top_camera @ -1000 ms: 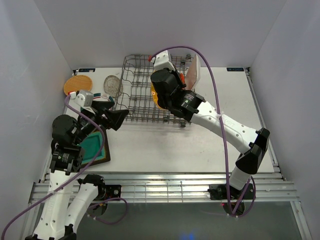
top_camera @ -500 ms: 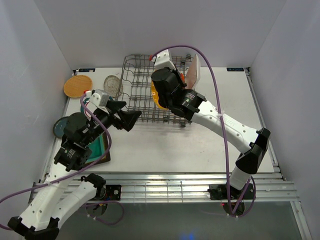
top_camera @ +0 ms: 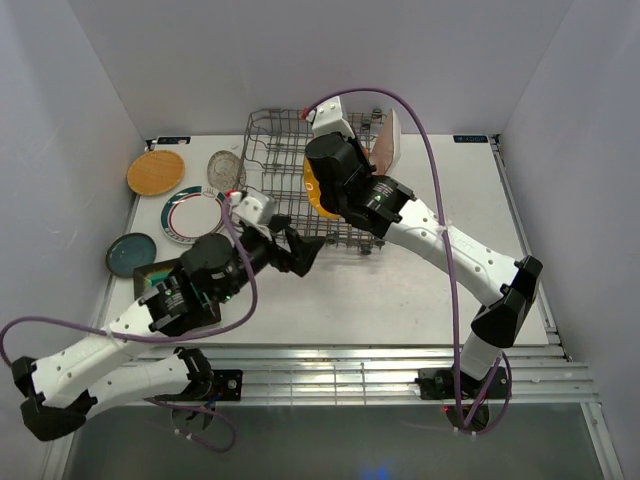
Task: Load the plates into the dish rack
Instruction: Insert the plate into the dish rack.
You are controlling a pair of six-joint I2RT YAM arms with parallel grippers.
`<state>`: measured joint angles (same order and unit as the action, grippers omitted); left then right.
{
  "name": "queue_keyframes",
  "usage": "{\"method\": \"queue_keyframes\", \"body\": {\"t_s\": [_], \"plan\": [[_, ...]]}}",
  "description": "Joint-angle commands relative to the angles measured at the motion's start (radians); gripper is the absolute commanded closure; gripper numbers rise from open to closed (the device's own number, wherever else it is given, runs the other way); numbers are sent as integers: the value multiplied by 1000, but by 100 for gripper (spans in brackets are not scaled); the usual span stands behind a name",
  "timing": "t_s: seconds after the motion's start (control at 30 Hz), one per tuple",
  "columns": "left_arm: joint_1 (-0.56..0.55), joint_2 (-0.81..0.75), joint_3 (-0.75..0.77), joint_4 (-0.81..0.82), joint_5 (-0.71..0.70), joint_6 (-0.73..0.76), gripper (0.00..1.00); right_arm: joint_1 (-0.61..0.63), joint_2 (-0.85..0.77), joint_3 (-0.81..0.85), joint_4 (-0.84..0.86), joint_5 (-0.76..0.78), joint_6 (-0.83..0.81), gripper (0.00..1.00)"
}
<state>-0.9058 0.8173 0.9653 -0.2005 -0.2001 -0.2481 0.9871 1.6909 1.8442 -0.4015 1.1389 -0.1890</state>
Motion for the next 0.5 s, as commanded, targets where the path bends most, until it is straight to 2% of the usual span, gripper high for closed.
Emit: {"method": "queue_keyframes", "body": {"t_s": [0.0,0.03,0.17,0.33,0.47], "plan": [[-191,71,3,58,-353,62,2,-7,-65,89,96,25,34,92],[-234,71,-11,112,-367,75,2,-8,-62,90,95,25,34,92],[-257,74,-97,226,-352,139,2,-10,-43,121,67,16,39,92],[-323,167,-183,384,-459,254,2,-10,-30,141,38,12,43,92],[-358,220,-237,559,-518,409,2,-10,-30,161,17,6,51,92]]}}
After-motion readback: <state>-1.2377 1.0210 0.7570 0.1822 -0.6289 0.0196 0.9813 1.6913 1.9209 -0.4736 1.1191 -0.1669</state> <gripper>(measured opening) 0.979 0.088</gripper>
